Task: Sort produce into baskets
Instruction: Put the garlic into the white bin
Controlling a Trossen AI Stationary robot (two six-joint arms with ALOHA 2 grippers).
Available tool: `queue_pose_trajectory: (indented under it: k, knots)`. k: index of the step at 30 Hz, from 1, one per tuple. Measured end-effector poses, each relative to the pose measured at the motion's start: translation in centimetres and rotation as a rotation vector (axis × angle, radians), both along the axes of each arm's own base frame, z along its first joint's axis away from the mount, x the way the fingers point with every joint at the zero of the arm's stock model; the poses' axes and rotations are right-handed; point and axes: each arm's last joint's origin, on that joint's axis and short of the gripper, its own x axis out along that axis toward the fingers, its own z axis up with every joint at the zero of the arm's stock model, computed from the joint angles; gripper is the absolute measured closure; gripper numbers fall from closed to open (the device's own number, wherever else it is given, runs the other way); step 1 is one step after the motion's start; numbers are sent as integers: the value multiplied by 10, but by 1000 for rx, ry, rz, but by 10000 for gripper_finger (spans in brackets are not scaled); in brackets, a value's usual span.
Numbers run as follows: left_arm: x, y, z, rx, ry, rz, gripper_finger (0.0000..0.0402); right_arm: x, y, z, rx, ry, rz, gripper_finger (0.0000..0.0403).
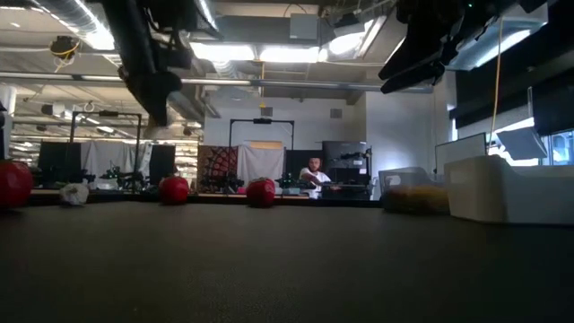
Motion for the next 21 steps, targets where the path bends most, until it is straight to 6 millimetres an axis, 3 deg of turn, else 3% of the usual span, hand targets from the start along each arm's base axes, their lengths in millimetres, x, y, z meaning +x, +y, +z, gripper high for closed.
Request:
queue_pose_trajectory:
  k: [14,21]
  knots:
    - [38,-45,21,-23,-376,-321,242,1,0,0,-14,-2,10,150]
    - [54,-68,34,-43,-565,-506,242,16,1,-9,-15,-2,17,150]
